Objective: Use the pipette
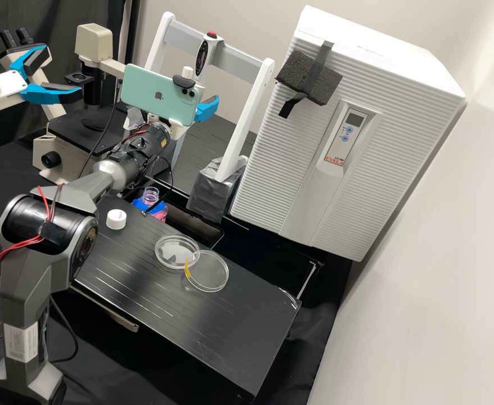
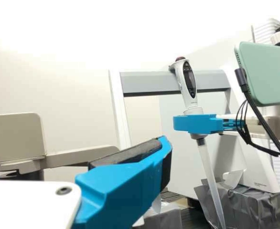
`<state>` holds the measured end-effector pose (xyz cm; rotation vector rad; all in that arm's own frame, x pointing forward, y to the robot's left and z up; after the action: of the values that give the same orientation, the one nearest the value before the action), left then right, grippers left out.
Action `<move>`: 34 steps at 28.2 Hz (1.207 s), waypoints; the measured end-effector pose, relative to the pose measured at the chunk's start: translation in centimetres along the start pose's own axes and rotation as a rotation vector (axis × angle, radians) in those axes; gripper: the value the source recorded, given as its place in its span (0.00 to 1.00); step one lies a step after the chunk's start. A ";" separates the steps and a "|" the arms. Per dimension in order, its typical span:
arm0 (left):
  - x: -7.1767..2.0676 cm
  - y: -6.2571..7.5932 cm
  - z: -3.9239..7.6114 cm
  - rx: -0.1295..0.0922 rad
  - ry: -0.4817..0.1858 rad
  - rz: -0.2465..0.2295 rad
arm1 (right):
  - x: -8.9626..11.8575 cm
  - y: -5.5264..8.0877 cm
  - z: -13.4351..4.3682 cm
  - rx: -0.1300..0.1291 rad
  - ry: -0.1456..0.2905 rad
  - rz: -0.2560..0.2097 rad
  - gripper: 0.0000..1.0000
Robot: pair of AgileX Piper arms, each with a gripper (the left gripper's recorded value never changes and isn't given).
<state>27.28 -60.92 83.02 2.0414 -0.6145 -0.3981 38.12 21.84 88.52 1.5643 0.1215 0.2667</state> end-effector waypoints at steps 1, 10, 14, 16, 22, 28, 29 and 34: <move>0.00 0.0 0.0 0.000 0.000 0.000 | 0.0 0.0 0.0 0.000 0.000 0.000 0.00; 0.00 0.0 0.0 0.000 0.000 0.000 | 0.0 -0.1 -0.1 0.001 0.002 -0.002 0.00; 0.00 0.0 0.0 0.000 0.000 0.000 | 0.0 -0.2 -0.2 0.000 0.005 -0.005 0.00; 0.00 0.0 0.0 0.000 0.000 0.000 | 0.0 -0.2 -0.2 0.000 0.005 -0.005 0.00; 0.00 0.0 0.0 0.000 0.000 0.000 | -0.1 -0.4 -0.5 0.002 0.012 -0.011 0.00; 0.00 0.0 0.0 0.000 0.000 0.000 | -0.1 -0.4 -0.4 0.002 0.011 -0.013 0.00; 0.00 0.0 0.0 -0.002 0.000 0.000 | -0.1 -0.5 -0.5 0.002 0.012 -0.014 0.00; -0.03 0.0 -0.2 -0.010 0.008 0.001 | 0.0 -0.5 -0.7 0.004 0.014 -0.018 0.00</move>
<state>27.37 -60.76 83.18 2.0319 -0.6077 -0.3916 37.96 22.49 88.06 1.5647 0.1474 0.2637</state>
